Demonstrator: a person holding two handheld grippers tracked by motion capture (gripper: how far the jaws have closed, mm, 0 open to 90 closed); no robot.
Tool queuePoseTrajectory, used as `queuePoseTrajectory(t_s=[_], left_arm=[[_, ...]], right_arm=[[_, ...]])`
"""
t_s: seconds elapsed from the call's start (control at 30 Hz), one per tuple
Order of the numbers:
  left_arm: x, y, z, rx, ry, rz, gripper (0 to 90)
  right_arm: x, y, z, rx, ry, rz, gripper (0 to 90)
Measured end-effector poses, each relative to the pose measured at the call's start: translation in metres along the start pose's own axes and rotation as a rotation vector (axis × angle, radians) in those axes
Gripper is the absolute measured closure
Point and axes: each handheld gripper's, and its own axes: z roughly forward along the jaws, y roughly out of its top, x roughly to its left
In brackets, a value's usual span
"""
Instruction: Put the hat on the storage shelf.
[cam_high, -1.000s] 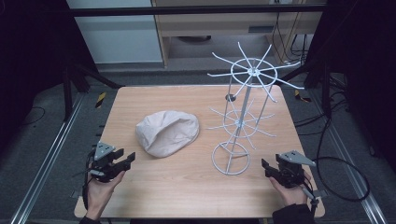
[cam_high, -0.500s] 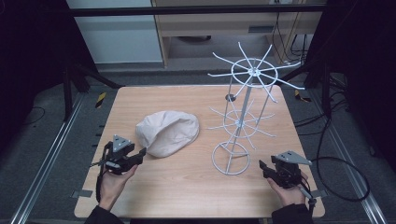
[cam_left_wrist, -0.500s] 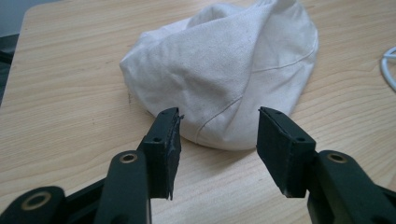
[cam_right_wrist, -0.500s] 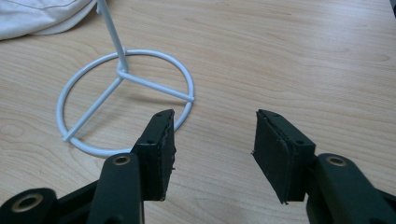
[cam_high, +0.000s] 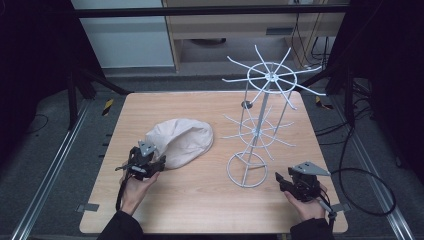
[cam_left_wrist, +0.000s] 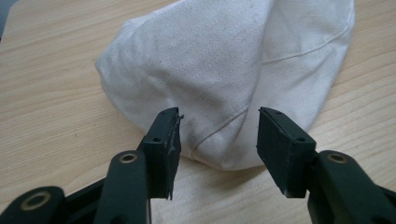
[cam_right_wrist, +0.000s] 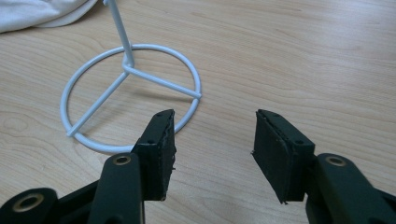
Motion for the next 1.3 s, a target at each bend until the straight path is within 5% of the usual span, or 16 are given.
queuePoseTrajectory(t_s=[0.23, 0.43, 0.93, 1.3], left_arm=[[0.001, 0.001, 0.007, -0.008, 0.017, -0.013, 63.9], [0.005, 0.001, 0.002, -0.027, -0.011, -0.010, 85.7], [0.025, -0.019, -0.026, -0.032, -0.107, 0.004, 87.9], [0.045, -0.038, -0.043, -0.037, -0.123, 0.002, 87.5]], right_arm=[[0.002, 0.000, -0.001, 0.006, 0.020, 0.005, 50.1], [0.010, 0.002, -0.001, 0.003, 0.049, -0.021, 52.4], [0.031, 0.007, -0.004, -0.002, 0.135, -0.040, 57.3], [0.052, 0.011, -0.002, -0.015, 0.191, -0.077, 58.0]])
